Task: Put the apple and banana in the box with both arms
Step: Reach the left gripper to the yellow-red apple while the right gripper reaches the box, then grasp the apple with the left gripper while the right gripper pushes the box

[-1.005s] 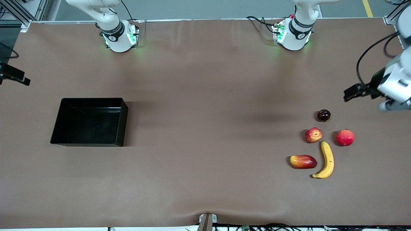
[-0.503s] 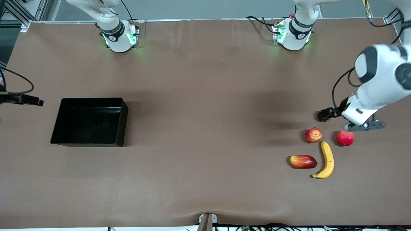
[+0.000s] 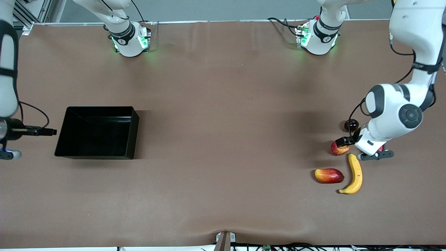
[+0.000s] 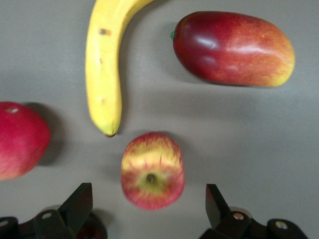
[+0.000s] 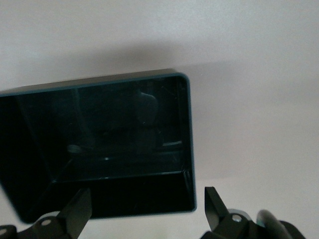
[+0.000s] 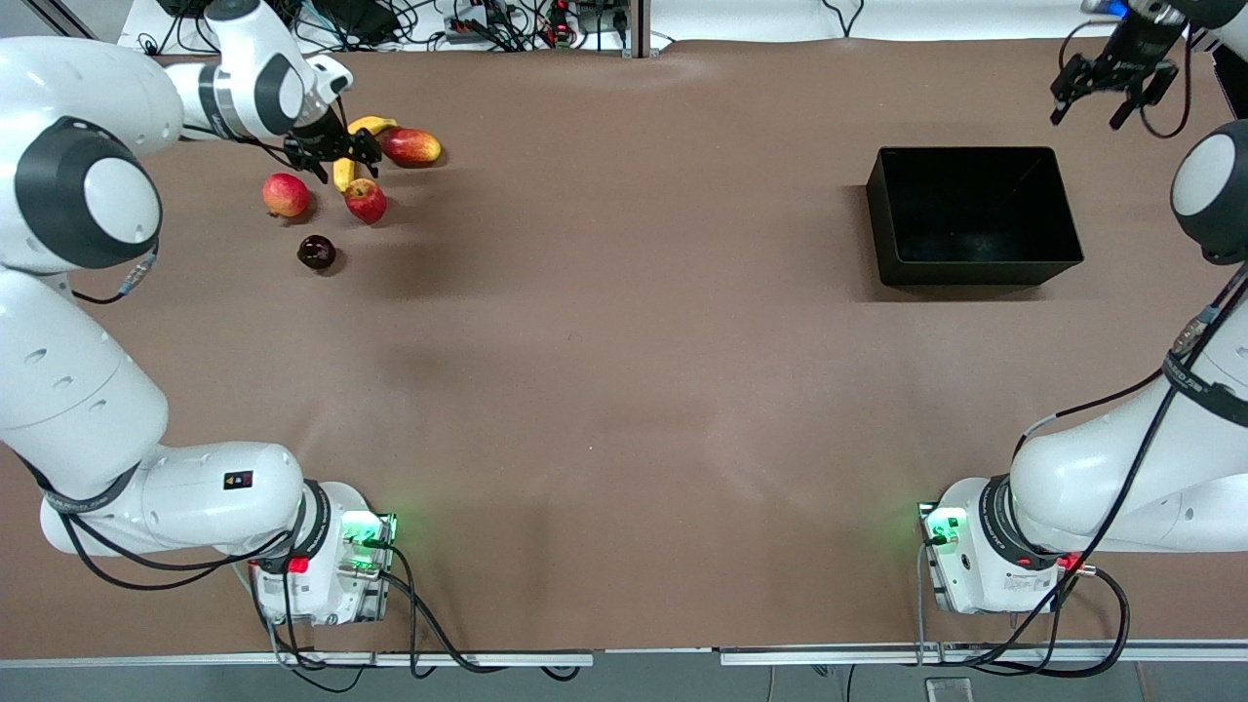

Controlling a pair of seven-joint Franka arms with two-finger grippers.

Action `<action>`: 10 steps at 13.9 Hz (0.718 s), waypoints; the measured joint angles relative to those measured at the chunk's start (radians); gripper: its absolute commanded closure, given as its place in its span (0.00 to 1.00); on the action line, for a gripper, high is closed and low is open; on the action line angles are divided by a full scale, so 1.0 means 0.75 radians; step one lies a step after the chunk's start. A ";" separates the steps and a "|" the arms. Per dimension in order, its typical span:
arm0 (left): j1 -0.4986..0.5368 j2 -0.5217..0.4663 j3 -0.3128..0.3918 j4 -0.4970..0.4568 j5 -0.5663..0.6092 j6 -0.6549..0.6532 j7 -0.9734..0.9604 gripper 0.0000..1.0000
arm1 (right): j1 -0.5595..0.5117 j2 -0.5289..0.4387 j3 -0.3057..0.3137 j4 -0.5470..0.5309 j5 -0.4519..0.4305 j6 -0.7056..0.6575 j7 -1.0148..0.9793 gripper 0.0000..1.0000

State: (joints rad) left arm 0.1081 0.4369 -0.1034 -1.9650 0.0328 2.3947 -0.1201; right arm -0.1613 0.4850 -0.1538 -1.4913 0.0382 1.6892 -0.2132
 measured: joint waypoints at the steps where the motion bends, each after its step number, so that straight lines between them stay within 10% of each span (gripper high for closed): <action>1: -0.002 0.026 -0.001 0.003 0.000 0.025 0.000 0.00 | -0.019 0.027 -0.001 -0.020 0.000 0.051 -0.037 0.00; 4: -0.004 0.071 -0.003 0.005 0.000 0.057 0.000 0.07 | -0.083 0.050 -0.002 -0.186 0.002 0.289 -0.146 0.09; 7: -0.004 0.084 -0.003 0.005 0.000 0.057 0.000 0.38 | -0.119 0.052 -0.001 -0.363 0.003 0.463 -0.183 0.66; 10: -0.003 0.095 -0.002 0.007 0.001 0.056 0.000 0.92 | -0.119 0.052 0.010 -0.435 0.051 0.481 -0.224 1.00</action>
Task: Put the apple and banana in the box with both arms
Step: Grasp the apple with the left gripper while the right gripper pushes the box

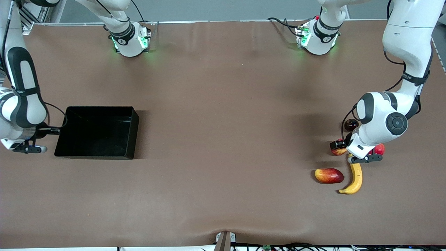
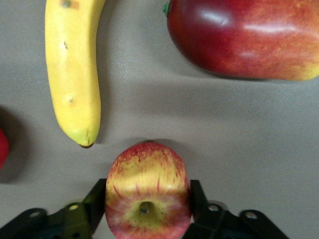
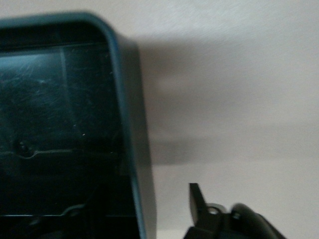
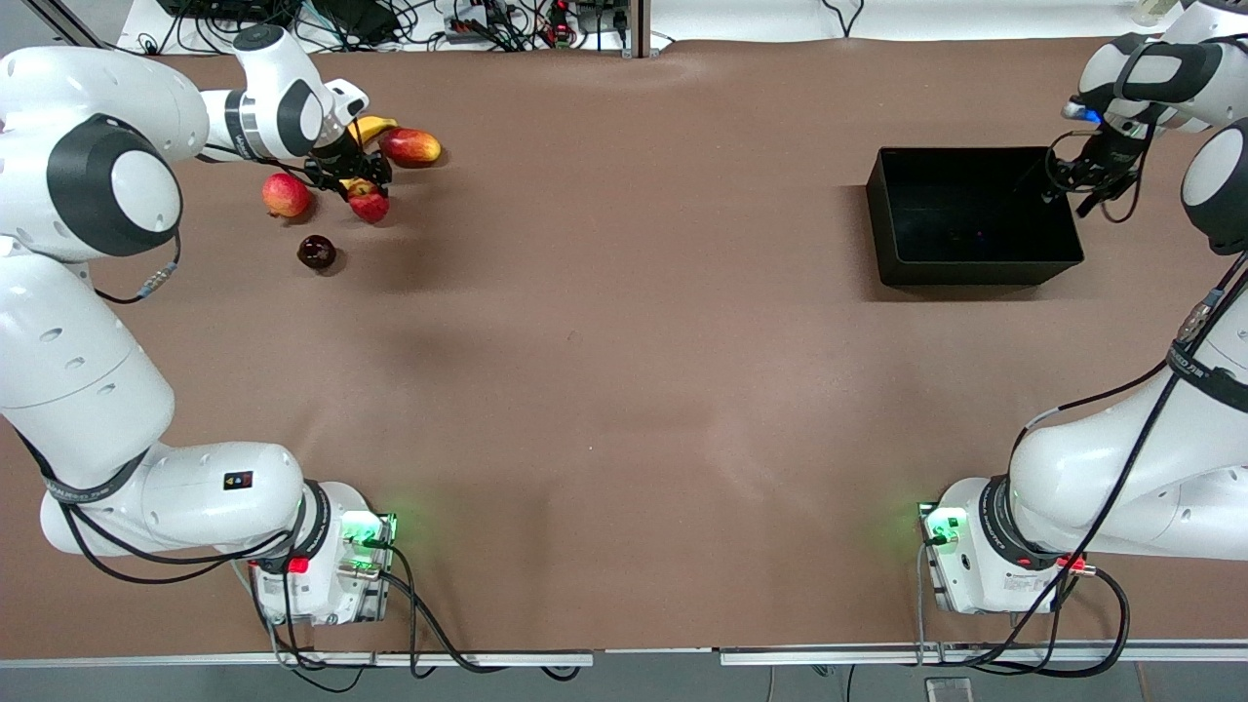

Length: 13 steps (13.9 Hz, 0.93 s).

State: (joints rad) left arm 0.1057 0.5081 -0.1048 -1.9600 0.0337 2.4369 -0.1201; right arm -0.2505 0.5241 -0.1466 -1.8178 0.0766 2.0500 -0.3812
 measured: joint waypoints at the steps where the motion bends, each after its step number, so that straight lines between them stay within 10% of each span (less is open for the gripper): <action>1: 0.000 0.000 0.000 0.001 0.000 0.000 0.000 1.00 | 0.000 0.000 0.001 -0.007 0.006 0.000 -0.048 1.00; 7: -0.004 -0.026 -0.015 0.037 0.000 -0.044 0.000 1.00 | 0.007 -0.027 0.006 0.090 0.053 -0.215 -0.225 1.00; 13: -0.006 -0.192 -0.052 0.203 0.000 -0.444 -0.004 1.00 | 0.098 -0.075 0.017 0.335 0.108 -0.581 -0.083 1.00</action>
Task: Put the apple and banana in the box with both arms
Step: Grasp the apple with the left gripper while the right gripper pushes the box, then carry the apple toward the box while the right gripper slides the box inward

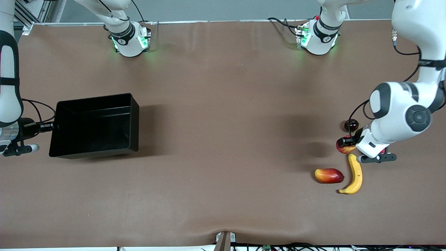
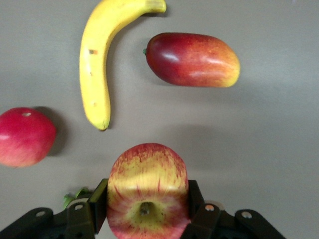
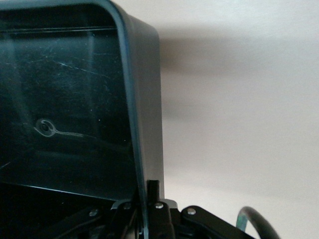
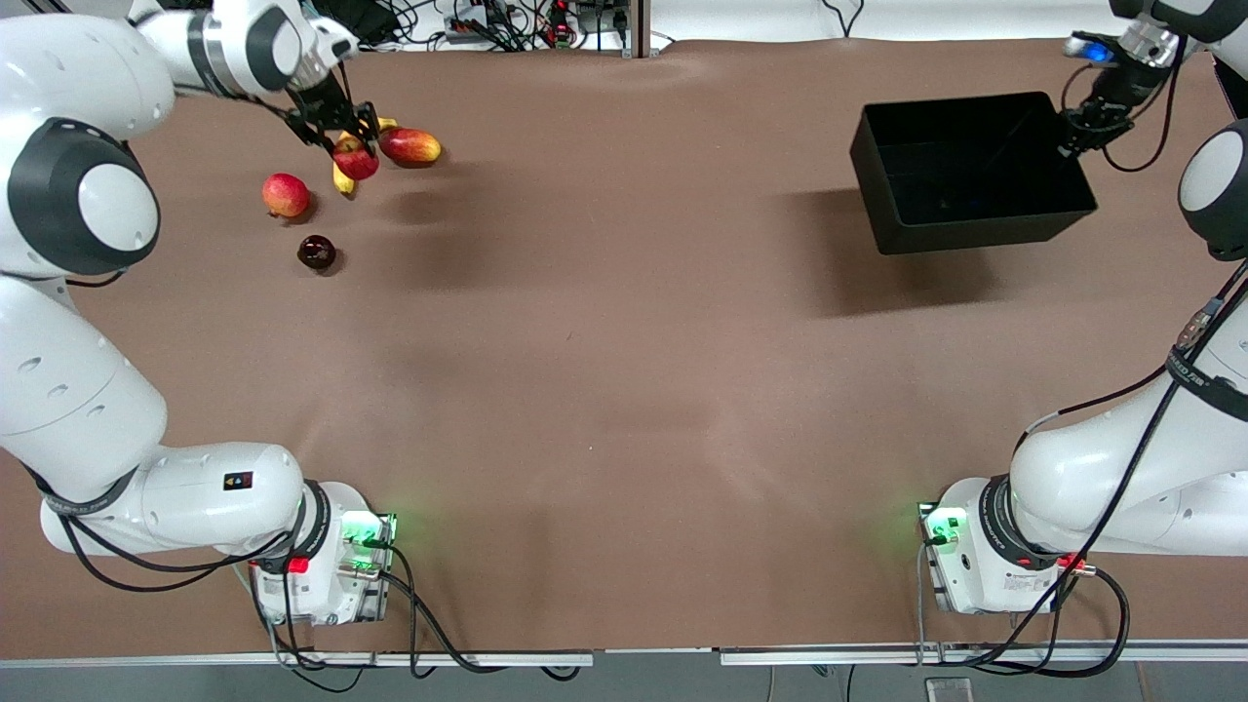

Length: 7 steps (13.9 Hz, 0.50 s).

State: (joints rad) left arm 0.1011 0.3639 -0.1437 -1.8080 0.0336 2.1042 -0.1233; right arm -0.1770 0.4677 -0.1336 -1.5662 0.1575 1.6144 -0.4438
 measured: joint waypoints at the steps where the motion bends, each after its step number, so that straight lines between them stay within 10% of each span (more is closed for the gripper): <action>1: 0.001 -0.017 -0.006 0.035 0.000 -0.061 -0.014 1.00 | 0.036 -0.009 0.001 0.002 0.033 -0.044 0.074 1.00; 7: -0.009 -0.052 -0.082 0.247 0.000 -0.351 -0.158 1.00 | 0.473 -0.077 0.015 0.003 0.139 -0.107 0.663 1.00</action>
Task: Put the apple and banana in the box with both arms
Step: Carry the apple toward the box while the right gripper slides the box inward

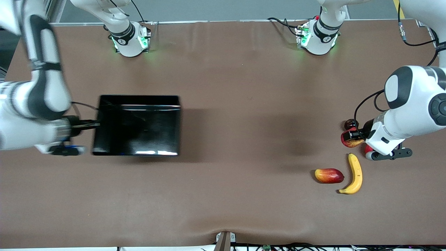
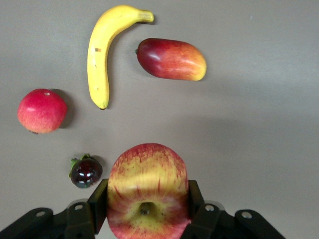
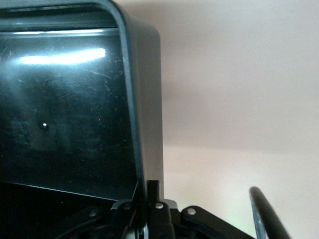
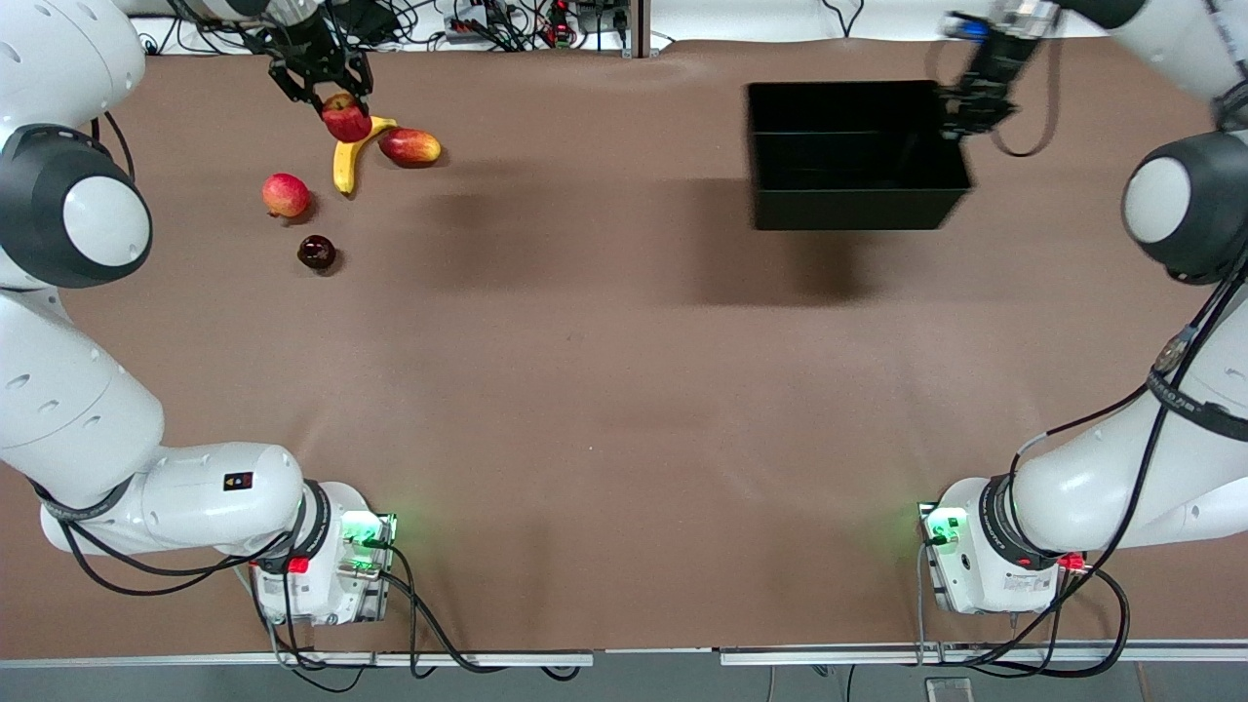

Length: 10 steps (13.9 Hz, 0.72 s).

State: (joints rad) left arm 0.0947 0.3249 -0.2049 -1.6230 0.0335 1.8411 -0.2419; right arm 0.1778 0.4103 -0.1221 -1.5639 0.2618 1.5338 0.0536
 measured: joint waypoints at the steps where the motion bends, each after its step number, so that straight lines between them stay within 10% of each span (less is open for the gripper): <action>1: -0.001 -0.008 -0.023 0.028 0.000 -0.036 -0.055 1.00 | 0.077 0.000 0.001 -0.001 0.025 0.029 0.066 1.00; 10: -0.060 -0.039 -0.242 0.102 -0.001 -0.103 -0.537 1.00 | 0.455 0.092 -0.001 -0.040 0.204 0.420 0.355 1.00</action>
State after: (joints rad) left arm 0.0493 0.2956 -0.3862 -1.5463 0.0330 1.7636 -0.6445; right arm 0.5189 0.4792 -0.1226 -1.5941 0.4150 1.8486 0.3196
